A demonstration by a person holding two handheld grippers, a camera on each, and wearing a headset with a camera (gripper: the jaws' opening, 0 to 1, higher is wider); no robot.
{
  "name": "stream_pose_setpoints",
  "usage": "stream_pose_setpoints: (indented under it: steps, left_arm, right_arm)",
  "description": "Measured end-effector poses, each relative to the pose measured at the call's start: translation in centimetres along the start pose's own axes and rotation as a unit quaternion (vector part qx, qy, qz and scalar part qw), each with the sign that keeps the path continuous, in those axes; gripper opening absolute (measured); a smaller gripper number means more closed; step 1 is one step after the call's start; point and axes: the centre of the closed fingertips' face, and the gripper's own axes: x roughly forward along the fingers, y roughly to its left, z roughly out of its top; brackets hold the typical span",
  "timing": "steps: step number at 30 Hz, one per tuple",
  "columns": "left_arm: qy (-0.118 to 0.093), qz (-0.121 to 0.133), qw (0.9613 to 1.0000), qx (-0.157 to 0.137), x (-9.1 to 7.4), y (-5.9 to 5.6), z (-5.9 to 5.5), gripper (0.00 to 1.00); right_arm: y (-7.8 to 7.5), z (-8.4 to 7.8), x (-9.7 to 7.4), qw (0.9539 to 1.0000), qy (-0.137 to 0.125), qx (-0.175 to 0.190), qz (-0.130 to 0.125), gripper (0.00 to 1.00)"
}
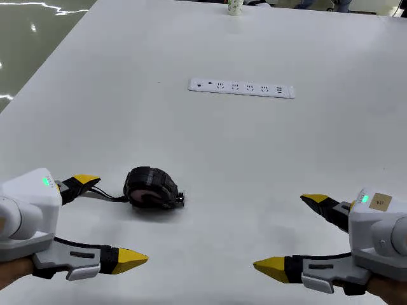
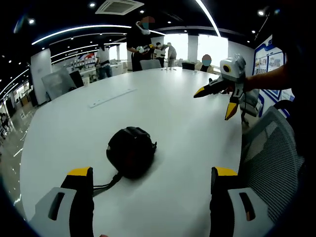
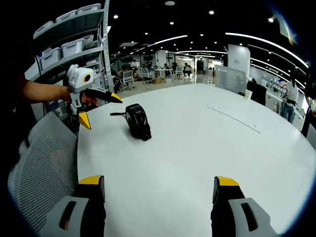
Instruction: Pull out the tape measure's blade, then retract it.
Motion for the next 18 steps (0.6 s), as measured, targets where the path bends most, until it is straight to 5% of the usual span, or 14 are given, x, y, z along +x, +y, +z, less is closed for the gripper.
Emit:
stream_pose_setpoints:
  steps: [18]
  left_arm:
    - [0.037,-0.037,0.998,0.036,1.4,1.2,-0.7,0.81]
  right_arm:
    - [-0.4,0.7,3.5,0.9953,0.012,-0.07,0.065,0.75]
